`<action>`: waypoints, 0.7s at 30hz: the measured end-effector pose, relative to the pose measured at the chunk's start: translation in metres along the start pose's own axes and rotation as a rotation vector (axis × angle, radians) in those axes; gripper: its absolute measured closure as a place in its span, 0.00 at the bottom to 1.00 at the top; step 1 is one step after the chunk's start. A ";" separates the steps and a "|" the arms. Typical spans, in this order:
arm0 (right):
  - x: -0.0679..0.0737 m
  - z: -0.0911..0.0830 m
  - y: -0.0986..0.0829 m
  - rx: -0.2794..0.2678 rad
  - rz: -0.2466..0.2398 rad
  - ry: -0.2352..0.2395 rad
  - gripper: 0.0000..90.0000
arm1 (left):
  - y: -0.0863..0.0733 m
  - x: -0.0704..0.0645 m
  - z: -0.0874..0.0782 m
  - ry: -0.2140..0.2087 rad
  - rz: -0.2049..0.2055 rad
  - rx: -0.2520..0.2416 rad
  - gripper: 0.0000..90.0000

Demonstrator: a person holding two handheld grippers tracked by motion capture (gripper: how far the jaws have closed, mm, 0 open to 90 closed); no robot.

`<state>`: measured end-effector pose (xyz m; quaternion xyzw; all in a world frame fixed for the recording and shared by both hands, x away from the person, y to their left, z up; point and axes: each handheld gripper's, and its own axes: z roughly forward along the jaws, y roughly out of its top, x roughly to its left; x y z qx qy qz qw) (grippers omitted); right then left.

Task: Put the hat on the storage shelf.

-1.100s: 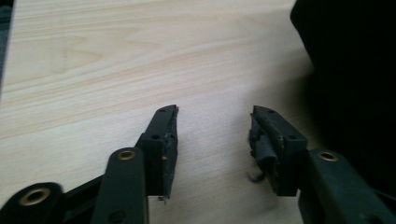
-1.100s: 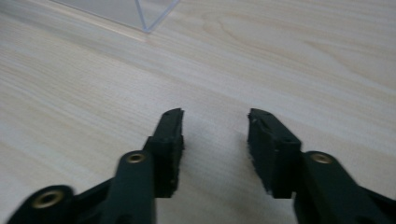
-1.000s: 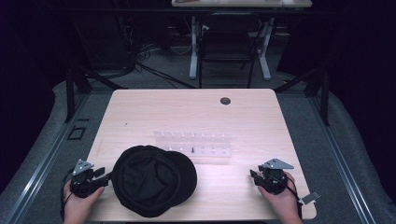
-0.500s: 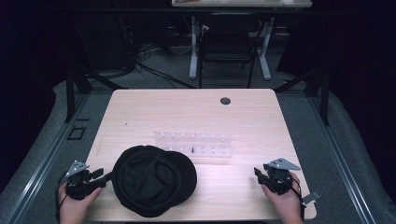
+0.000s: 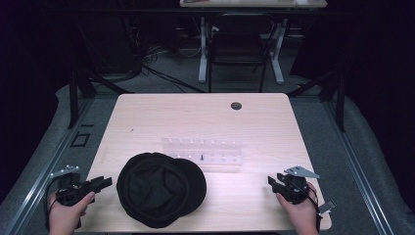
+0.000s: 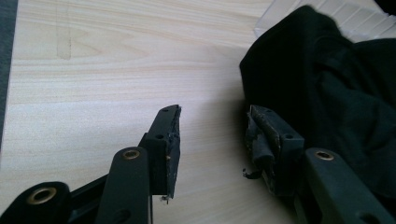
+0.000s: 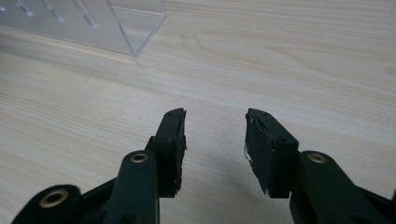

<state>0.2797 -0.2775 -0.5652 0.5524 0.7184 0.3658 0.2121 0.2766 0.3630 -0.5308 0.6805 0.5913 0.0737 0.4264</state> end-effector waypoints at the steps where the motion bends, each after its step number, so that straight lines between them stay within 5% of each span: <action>1: 0.000 0.000 0.000 0.001 0.003 0.002 0.63 | 0.002 -0.001 -0.002 -0.014 -0.014 0.009 0.60; 10: 0.000 0.002 0.000 0.007 0.010 0.011 0.62 | 0.016 -0.014 -0.010 -0.058 -0.027 0.072 0.60; 21: -0.001 0.002 -0.001 0.008 0.020 0.017 0.60 | 0.022 -0.030 0.000 -0.086 -0.031 0.157 0.59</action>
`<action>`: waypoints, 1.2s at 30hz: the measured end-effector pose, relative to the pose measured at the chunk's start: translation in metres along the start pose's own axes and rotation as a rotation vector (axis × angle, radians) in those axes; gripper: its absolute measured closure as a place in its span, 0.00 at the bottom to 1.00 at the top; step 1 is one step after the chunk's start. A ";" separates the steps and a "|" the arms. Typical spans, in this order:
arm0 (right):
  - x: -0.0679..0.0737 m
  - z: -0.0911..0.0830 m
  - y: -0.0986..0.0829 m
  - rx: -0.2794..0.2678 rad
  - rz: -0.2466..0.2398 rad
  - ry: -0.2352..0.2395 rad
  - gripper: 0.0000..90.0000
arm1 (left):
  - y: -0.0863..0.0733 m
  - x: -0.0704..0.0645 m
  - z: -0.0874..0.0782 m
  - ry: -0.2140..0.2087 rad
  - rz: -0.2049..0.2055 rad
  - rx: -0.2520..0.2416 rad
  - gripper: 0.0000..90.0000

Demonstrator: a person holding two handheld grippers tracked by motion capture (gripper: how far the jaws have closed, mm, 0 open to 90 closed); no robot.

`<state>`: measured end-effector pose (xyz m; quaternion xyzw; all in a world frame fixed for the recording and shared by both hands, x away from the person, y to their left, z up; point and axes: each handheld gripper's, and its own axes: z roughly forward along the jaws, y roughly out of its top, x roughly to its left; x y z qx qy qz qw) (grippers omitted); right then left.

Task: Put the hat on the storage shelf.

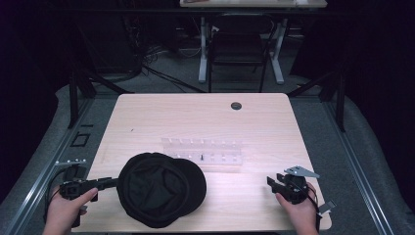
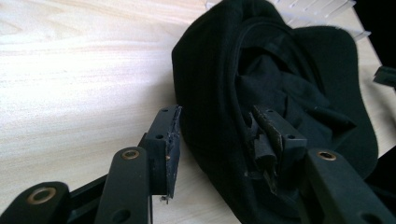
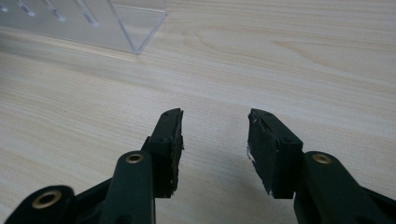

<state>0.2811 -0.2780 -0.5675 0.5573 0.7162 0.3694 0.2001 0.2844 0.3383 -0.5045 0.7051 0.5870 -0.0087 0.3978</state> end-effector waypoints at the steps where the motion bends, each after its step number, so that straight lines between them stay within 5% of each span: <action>1: 0.000 0.000 0.000 0.000 0.000 0.000 0.60 | 0.001 -0.001 0.002 0.007 -0.001 0.010 0.60; 18: -0.001 0.000 0.000 0.000 0.005 0.005 0.60 | 0.006 -0.002 0.017 0.049 -0.048 0.133 0.66; 24: 0.000 0.001 0.000 0.003 0.003 0.004 0.59 | 0.007 -0.001 0.020 0.072 -0.036 0.175 0.68; 36: 0.001 0.001 0.000 0.003 0.007 0.009 0.59 | 0.005 0.011 0.029 0.040 -0.102 0.211 0.70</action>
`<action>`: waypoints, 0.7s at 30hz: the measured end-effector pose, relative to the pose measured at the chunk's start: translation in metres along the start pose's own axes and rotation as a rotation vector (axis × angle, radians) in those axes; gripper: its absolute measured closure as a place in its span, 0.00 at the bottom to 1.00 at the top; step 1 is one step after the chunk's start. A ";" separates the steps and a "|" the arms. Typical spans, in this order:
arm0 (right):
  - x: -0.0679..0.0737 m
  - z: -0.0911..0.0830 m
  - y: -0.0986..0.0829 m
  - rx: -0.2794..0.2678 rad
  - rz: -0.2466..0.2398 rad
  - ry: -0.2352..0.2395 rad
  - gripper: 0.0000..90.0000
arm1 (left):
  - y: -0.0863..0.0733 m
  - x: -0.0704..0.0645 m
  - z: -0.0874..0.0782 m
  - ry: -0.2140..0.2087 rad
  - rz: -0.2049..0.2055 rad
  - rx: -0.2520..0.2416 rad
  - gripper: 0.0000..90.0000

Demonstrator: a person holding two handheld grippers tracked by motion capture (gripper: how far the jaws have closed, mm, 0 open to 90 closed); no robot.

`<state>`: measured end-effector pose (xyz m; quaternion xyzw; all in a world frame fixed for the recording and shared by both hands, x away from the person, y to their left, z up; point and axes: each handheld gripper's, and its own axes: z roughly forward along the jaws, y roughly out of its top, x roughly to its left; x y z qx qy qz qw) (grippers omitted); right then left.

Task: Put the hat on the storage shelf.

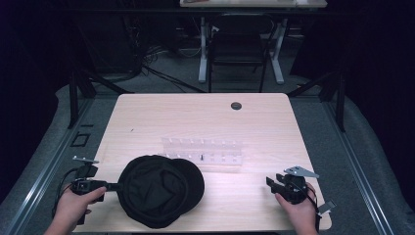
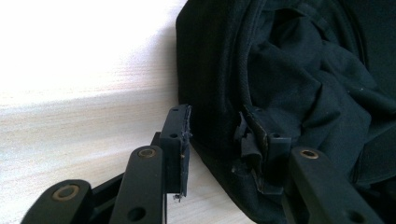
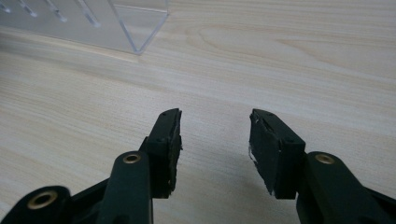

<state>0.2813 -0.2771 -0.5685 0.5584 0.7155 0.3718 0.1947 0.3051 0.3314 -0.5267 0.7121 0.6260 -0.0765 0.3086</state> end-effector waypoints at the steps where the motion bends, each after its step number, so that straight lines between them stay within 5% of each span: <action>1: 0.000 0.000 0.000 0.001 0.001 0.000 0.59 | 0.001 0.001 0.001 -0.007 -0.002 0.007 0.70; 21: 0.001 0.001 0.000 0.001 0.007 0.006 0.58 | 0.013 0.003 0.010 0.013 -0.031 0.086 0.75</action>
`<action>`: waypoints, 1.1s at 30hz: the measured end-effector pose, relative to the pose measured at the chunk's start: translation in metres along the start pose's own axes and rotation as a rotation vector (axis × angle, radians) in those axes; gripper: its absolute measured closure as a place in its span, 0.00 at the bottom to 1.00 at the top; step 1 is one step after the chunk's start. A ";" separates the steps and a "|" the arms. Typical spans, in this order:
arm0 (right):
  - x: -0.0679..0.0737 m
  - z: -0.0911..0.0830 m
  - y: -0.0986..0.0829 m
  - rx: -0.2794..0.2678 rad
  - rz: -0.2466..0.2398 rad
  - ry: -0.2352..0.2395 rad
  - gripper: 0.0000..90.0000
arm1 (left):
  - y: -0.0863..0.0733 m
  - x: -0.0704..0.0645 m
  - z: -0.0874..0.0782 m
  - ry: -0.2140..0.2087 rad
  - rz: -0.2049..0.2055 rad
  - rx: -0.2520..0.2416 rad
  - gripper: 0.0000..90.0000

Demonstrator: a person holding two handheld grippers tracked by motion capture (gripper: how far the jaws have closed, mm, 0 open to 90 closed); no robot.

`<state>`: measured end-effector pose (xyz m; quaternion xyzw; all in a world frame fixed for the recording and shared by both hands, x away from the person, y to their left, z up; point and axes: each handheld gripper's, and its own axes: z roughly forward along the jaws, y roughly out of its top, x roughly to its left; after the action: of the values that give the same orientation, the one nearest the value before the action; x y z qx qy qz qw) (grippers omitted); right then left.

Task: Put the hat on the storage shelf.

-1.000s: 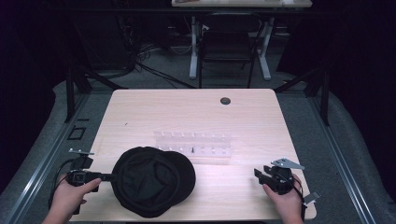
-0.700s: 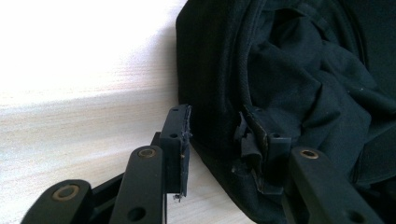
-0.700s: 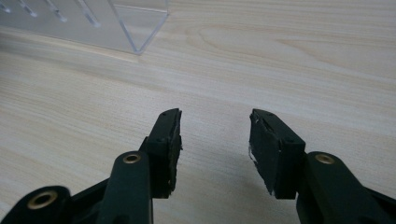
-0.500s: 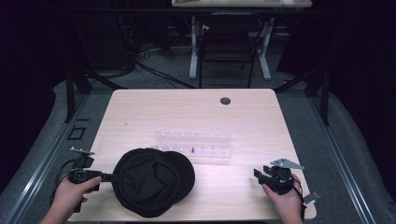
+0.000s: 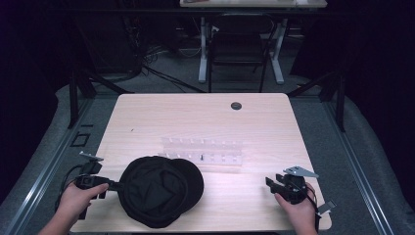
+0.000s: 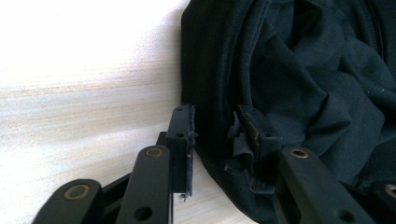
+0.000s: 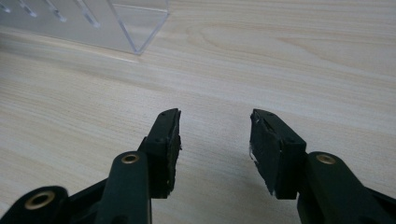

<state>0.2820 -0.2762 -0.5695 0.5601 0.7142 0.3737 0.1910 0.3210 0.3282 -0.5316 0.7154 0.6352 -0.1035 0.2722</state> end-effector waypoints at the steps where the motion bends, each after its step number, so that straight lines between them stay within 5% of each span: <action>1: 0.000 0.000 0.000 0.001 0.000 -0.001 0.58 | 0.000 0.000 0.000 -0.001 -0.005 0.004 0.76; 15: -0.001 -0.001 0.000 0.003 0.003 0.000 0.58 | 0.003 -0.004 0.003 -0.006 -0.008 0.024 0.94; 33: -0.001 -0.001 0.000 -0.001 0.010 0.003 0.57 | 0.009 -0.009 -0.009 -0.039 -0.016 0.036 0.95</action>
<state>0.2822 -0.2774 -0.5689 0.5632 0.7114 0.3758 0.1883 0.3263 0.3242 -0.5176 0.7129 0.6336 -0.1311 0.2706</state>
